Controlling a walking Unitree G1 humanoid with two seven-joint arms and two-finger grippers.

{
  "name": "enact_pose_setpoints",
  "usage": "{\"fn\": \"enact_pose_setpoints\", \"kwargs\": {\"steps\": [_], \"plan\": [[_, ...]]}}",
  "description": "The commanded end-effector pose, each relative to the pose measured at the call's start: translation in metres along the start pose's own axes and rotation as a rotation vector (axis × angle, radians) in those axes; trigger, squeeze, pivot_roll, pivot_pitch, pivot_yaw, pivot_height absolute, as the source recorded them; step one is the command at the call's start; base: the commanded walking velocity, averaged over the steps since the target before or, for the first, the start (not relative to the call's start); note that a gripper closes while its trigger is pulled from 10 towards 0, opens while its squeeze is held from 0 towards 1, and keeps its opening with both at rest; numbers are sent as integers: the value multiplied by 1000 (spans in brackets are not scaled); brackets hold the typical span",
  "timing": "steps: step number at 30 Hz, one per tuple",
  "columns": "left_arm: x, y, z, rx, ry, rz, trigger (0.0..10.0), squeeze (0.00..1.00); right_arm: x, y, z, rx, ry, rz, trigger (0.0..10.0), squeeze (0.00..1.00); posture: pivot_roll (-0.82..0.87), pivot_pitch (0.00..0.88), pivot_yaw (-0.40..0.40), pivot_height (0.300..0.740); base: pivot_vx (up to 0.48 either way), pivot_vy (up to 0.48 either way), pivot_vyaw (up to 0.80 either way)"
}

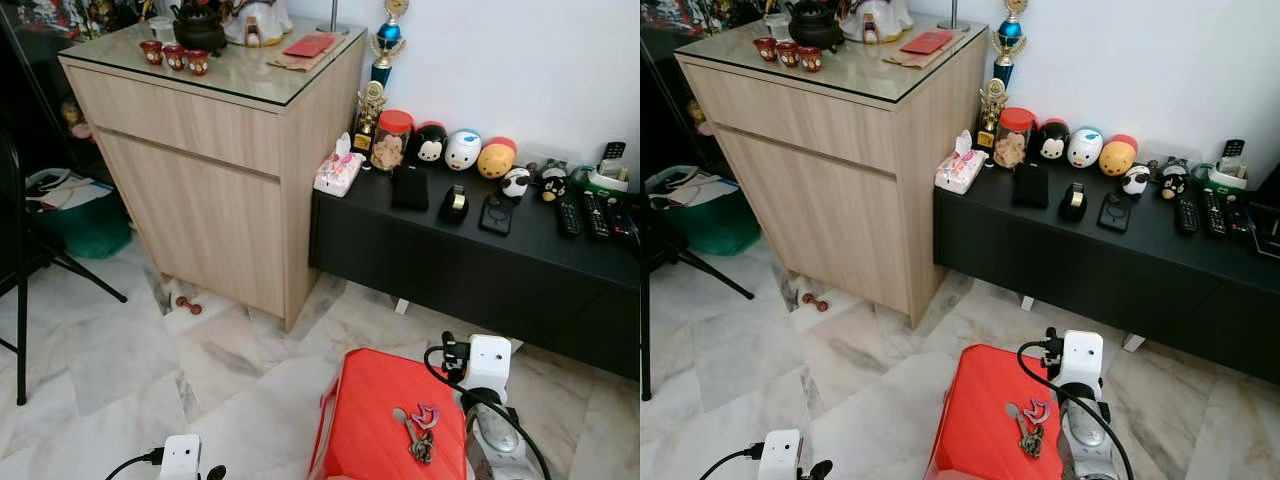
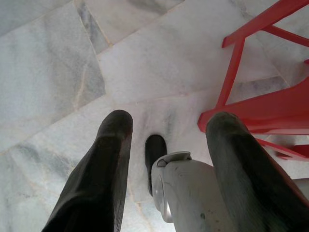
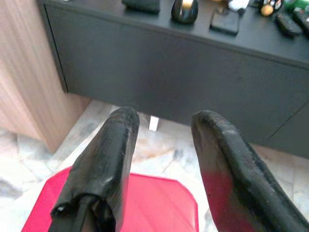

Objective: Hang keys on a hook

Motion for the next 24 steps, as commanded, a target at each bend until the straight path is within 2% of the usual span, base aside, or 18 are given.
{"fn": "enact_pose_setpoints", "kwargs": {"steps": [1, 10, 24], "plan": [[-2, 0, -6, 8, 18, 1, 10000, 0, 3, 0, 4, 8, -7, -7, 10000, 0, 96, 59, -91, 720, 0, 0, 0], [-2, 0, -9, 11, 28, -2, 10000, 0, 5, 4, 5, 23, 0, 8, 10000, 0, 98, 61, -91, 665, 0, 0, 0], [-3, -1, -12, 16, 34, -8, 10000, 0, 9, 1, 6, 65, 32, -13, 10000, 0, 104, 39, -90, 660, 0, 0, 0]]}}
Point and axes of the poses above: a point about 5 cm out from each wrist's last joint towards the gripper, its own x axis pointing out of the wrist towards the gripper, its own z axis along the axis of the wrist's last joint, y = z × x, the point moved 4 cm from there along x, pointing out of the wrist towards the gripper, and after that the axes turned 8 degrees about x, right-handed, at the moved point
